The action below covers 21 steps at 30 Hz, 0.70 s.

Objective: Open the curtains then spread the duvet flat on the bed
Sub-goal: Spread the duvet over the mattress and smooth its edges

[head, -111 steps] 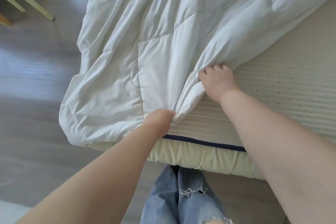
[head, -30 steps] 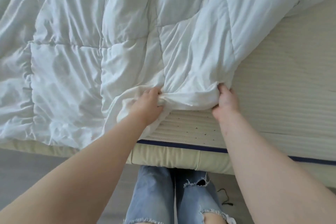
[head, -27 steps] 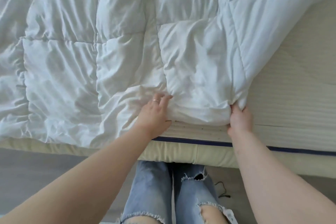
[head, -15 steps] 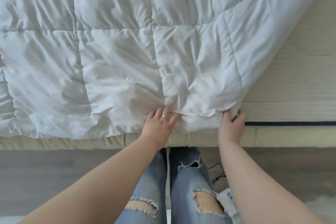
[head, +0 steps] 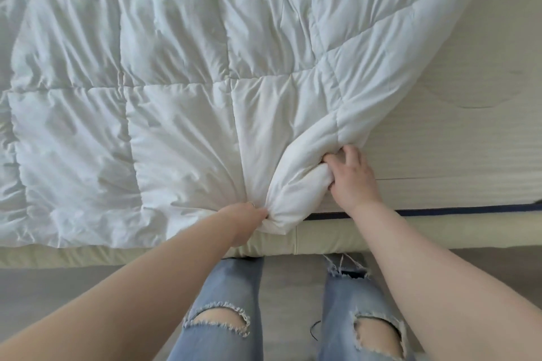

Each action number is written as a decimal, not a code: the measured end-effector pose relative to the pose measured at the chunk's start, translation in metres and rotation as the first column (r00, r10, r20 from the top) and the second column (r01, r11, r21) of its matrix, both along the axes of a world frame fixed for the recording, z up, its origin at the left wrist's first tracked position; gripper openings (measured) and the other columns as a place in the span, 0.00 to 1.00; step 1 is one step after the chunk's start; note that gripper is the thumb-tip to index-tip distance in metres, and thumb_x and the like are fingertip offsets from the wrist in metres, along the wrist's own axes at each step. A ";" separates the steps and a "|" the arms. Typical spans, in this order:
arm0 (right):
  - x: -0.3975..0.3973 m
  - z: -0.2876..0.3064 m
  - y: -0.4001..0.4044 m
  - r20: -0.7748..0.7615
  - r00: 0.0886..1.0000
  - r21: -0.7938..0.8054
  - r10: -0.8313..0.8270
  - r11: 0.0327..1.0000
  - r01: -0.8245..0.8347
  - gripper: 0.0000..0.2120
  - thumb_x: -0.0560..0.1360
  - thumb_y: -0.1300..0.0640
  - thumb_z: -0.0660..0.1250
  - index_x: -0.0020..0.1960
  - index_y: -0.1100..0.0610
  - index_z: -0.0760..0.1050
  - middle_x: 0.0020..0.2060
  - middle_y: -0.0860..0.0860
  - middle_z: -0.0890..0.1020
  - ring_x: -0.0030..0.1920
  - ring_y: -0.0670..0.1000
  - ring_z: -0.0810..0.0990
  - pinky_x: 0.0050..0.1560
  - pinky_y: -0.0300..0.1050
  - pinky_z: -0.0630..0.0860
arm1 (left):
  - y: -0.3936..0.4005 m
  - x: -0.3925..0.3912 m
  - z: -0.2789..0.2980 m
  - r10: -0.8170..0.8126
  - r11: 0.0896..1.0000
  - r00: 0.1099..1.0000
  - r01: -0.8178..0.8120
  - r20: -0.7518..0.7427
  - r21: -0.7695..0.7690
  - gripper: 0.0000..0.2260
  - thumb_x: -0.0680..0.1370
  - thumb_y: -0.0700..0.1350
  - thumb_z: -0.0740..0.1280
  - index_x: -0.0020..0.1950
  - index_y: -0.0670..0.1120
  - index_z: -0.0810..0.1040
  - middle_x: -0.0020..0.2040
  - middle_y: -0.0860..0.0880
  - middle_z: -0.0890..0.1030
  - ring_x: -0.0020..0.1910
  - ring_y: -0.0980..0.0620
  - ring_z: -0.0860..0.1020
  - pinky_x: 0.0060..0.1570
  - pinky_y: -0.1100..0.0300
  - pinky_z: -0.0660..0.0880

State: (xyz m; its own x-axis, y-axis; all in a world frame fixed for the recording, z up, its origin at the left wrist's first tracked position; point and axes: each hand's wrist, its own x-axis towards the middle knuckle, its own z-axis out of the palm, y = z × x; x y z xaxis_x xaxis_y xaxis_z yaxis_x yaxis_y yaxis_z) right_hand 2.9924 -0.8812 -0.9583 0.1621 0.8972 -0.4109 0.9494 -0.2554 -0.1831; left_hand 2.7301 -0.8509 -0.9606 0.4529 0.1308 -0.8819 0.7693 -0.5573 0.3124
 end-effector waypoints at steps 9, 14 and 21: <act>0.028 0.006 0.055 -0.204 0.889 -0.393 0.411 0.797 -0.459 0.17 0.77 0.58 0.55 0.64 0.52 0.73 0.60 0.55 0.80 0.59 0.60 0.78 0.52 0.51 0.75 | -0.003 0.045 -0.003 0.659 0.745 0.752 -0.649 -0.017 0.153 0.08 0.79 0.46 0.58 0.55 0.48 0.73 0.57 0.45 0.76 0.52 0.44 0.75 0.51 0.52 0.72; 0.093 0.009 0.015 -0.179 0.722 -0.586 0.669 0.517 -0.624 0.19 0.78 0.54 0.58 0.68 0.51 0.73 0.64 0.51 0.78 0.63 0.57 0.77 0.54 0.55 0.72 | -0.011 0.134 0.005 0.790 0.436 0.532 -0.837 0.305 0.331 0.16 0.79 0.44 0.58 0.68 0.49 0.70 0.66 0.46 0.70 0.59 0.44 0.74 0.54 0.52 0.72; 0.189 -0.014 -0.058 -0.532 0.840 -0.099 -0.111 0.993 0.068 0.14 0.76 0.61 0.61 0.60 0.51 0.74 0.50 0.46 0.76 0.48 0.48 0.75 0.47 0.45 0.72 | 0.026 0.266 -0.004 0.918 0.372 0.392 -0.901 0.051 0.223 0.45 0.66 0.62 0.73 0.75 0.63 0.49 0.78 0.38 0.43 0.72 0.33 0.62 0.64 0.47 0.68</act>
State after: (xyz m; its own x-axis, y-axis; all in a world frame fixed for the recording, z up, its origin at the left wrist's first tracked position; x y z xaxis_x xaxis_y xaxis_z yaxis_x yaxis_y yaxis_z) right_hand 3.1810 -0.9393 -0.9722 -0.0241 0.8535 -0.5205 0.6812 -0.3670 -0.6334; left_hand 2.9965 -0.8254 -0.9647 -0.1044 0.5820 -0.8064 0.8620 0.4574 0.2186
